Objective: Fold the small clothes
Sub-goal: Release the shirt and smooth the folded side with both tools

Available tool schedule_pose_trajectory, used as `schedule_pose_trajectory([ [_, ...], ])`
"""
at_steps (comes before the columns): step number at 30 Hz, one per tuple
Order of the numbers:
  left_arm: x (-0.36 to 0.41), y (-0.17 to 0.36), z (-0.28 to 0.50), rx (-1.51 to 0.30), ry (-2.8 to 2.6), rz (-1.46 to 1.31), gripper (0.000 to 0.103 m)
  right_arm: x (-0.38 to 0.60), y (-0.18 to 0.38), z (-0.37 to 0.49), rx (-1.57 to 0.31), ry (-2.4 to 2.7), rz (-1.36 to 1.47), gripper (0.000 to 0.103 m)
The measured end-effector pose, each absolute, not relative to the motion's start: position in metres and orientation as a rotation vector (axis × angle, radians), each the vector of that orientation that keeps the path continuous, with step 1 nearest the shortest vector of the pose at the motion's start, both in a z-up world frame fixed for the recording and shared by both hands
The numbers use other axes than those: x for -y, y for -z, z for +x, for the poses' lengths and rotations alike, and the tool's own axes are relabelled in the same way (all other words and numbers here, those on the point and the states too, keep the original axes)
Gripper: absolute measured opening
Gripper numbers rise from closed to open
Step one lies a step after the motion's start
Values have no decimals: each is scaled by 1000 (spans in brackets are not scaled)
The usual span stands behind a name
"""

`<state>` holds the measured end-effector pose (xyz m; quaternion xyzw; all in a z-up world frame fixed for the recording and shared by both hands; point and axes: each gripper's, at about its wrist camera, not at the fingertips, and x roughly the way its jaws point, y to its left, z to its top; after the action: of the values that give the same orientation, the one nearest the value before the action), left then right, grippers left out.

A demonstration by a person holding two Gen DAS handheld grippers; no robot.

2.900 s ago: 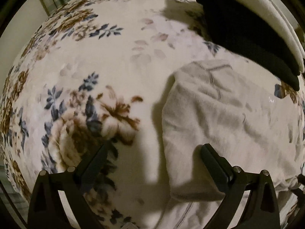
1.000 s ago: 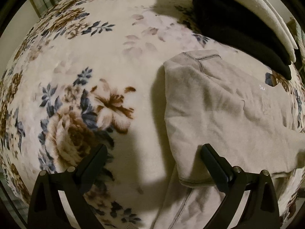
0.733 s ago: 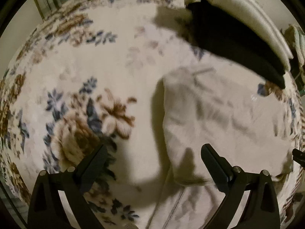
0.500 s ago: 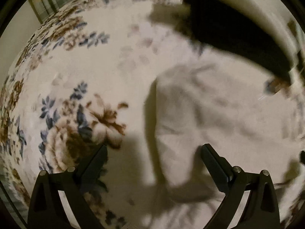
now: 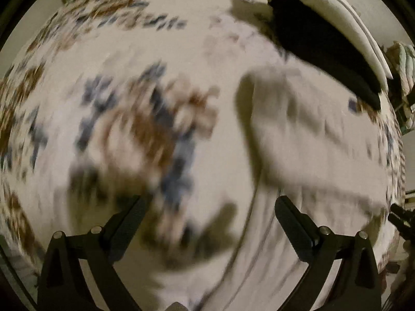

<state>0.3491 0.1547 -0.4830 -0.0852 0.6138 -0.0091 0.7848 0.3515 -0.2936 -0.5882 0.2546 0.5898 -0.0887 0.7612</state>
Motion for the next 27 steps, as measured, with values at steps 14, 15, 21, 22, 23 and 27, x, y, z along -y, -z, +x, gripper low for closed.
schedule_pose_trajectory([
  [14, -131, 558, 184, -1540, 30, -171, 91, 270, 674, 134, -1600, 60, 743, 57],
  [15, -129, 560, 180, -1539, 41, -166, 89, 267, 680, 126, -1608, 44, 744, 57],
  [21, -120, 551, 158, -1459, 68, -68, 13, 239, 711, 99, -1636, -37, 762, 51],
  [22, -123, 549, 156, -1453, 76, -96, 9, 235, 712, 100, -1624, -34, 757, 37],
  [23, -125, 548, 152, -1449, 82, -115, 8, 234, 713, 99, -1620, -30, 752, 25],
  [27, -125, 531, 145, -1410, 91, -135, 6, 240, 702, 96, -1590, -37, 779, 7],
])
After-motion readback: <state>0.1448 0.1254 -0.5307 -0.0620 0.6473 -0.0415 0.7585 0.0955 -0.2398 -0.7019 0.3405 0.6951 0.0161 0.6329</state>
